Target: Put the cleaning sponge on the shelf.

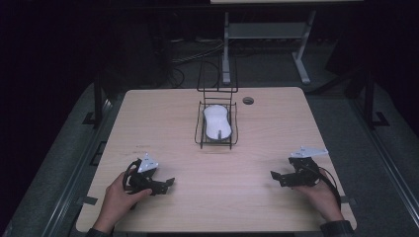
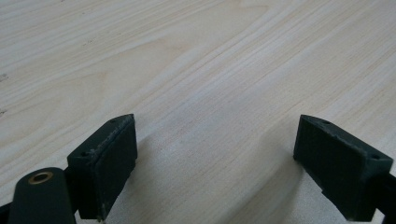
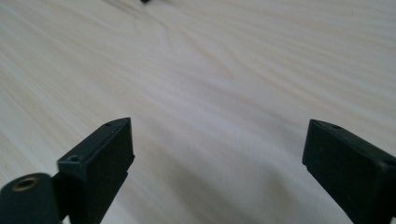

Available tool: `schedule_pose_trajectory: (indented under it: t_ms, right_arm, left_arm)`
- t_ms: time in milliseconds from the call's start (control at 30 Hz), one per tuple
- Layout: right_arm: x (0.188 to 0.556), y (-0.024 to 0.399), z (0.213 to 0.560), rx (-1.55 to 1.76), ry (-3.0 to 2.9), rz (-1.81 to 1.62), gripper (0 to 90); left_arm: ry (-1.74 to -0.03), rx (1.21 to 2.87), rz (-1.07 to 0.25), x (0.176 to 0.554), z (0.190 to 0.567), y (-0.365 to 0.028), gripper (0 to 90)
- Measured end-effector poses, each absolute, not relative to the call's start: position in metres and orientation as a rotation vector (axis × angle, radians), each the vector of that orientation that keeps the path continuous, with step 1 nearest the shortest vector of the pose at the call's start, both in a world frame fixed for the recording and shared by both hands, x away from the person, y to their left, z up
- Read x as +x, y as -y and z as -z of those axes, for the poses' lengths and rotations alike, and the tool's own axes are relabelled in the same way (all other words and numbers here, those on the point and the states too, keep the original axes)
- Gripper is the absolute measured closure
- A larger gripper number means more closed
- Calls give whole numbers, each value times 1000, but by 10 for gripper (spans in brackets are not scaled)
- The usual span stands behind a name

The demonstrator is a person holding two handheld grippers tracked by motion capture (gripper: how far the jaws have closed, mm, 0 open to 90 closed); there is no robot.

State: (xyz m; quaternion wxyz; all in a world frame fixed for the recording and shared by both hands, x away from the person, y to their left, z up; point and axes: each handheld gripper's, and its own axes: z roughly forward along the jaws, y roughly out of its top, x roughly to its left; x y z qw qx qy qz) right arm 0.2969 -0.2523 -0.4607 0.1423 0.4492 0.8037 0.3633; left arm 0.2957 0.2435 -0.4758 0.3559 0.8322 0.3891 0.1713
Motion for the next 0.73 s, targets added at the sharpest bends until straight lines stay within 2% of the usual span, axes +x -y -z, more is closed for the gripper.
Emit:
schedule_pose_trajectory:
  t_ms: [400, 733]
  right_arm:
    - [268, 267, 483, 1279, -2290, -985, 38]
    - [267, 266, 483, 1269, -2298, -970, 28]
  left_arm:
    - [-1006, 2150, -442, 296, 476, -244, 127]
    - [-1005, 2150, -442, 296, 476, -244, 127]
